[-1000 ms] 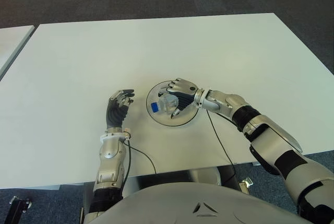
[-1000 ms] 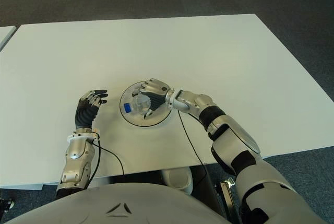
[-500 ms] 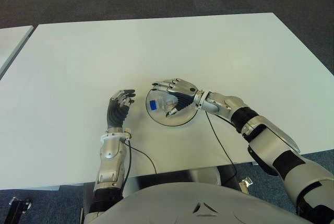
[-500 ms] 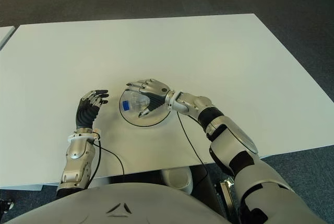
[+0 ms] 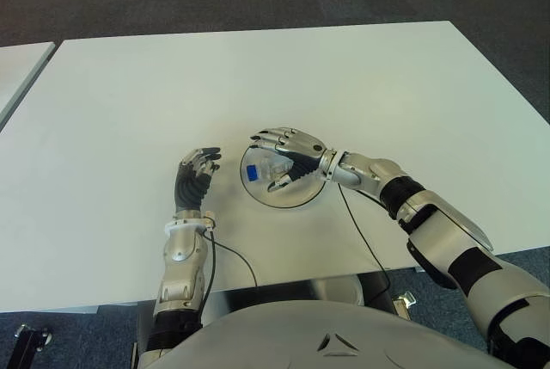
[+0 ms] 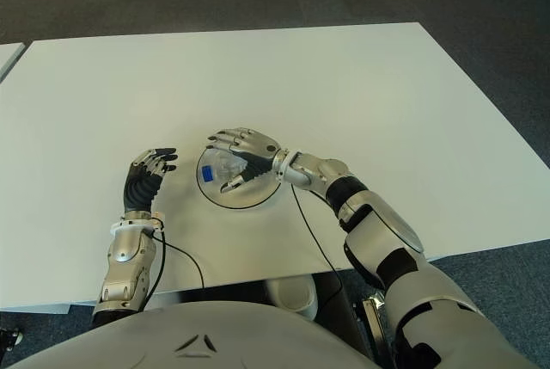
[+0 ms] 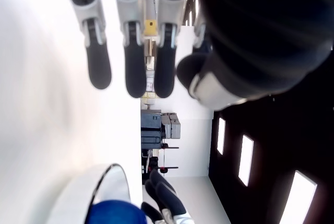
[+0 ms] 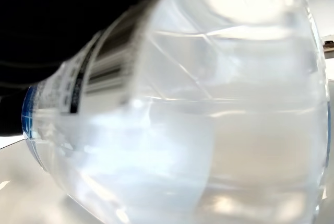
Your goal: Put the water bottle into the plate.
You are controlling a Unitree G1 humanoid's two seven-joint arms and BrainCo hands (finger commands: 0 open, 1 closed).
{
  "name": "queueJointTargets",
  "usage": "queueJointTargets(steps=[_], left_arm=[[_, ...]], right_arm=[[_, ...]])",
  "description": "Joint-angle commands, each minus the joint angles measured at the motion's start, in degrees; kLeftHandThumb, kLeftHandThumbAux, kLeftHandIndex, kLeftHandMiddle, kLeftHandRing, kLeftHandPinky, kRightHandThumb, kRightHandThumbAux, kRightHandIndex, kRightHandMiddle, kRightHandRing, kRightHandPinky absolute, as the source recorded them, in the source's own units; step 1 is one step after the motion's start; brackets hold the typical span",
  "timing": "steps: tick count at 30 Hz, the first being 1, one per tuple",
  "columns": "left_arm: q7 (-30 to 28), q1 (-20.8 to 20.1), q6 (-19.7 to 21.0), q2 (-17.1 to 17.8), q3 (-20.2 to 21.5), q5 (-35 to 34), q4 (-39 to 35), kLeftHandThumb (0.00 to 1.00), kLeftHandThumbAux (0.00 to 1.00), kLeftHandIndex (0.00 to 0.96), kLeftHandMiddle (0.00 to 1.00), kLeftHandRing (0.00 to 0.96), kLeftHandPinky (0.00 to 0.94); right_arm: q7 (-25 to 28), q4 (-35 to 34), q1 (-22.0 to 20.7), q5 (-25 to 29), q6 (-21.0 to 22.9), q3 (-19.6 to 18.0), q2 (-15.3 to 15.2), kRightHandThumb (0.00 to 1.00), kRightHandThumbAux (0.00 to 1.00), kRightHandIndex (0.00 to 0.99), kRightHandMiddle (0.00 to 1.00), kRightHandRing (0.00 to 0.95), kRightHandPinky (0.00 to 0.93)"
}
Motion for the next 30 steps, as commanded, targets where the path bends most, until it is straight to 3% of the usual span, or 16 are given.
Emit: queueJointTargets(steps=[1, 12, 20, 25, 26, 30], left_arm=[[-0.7, 0.2, 0.4, 0.2, -0.1, -0.2, -0.2, 0.704, 0.721, 0.411, 0.339, 0.341, 0.367], [-0.3, 0.3, 0.2, 0.3, -0.3, 0.6, -0.2, 0.703, 0.721, 0.412, 0.344, 0.342, 0.368], [-0.1, 0.6, 0.7, 0.1, -0.2, 0.8, -0.7, 0.704, 0.721, 0.412, 0.348, 0.348, 0.379], [-0.2, 0.8, 1.2, 0.0, -0.2, 0.5, -1.1, 0.704, 0.721, 0.412, 0.345, 0.348, 0.381], [-0.1, 0.9, 1.3, -0.1, -0.2, 0.6, -1.3, 0.703, 0.721, 0.411, 0.343, 0.346, 0.376], [0.0, 1.0, 1.5, -0.1, -0.3, 0.8, -1.6, 0.702, 0.721, 0.412, 0.338, 0.339, 0.366]], right_arm=[[1.9, 1.3, 2.7, -0.8, -0.3, 1.5, 0.3, 0.289, 0.187, 0.000, 0.000, 0.000, 0.000], [3.3, -0.4, 3.4, 2.0, 0.1, -0.8, -0.2, 0.260, 0.163, 0.000, 0.000, 0.000, 0.000], [4.1, -6.4, 6.0, 7.8, 0.6, -6.8, -1.8, 0.249, 0.186, 0.000, 0.000, 0.000, 0.000], [0.4, -8.4, 8.5, 9.5, 1.3, -10.2, -1.5, 0.261, 0.201, 0.000, 0.000, 0.000, 0.000], [-2.9, -9.5, 9.8, 10.0, 1.0, -12.0, -1.9, 0.272, 0.212, 0.000, 0.000, 0.000, 0.000], [-10.2, -12.8, 13.4, 11.5, -0.1, -16.7, -2.3, 0.296, 0.363, 0.000, 0.000, 0.000, 0.000]])
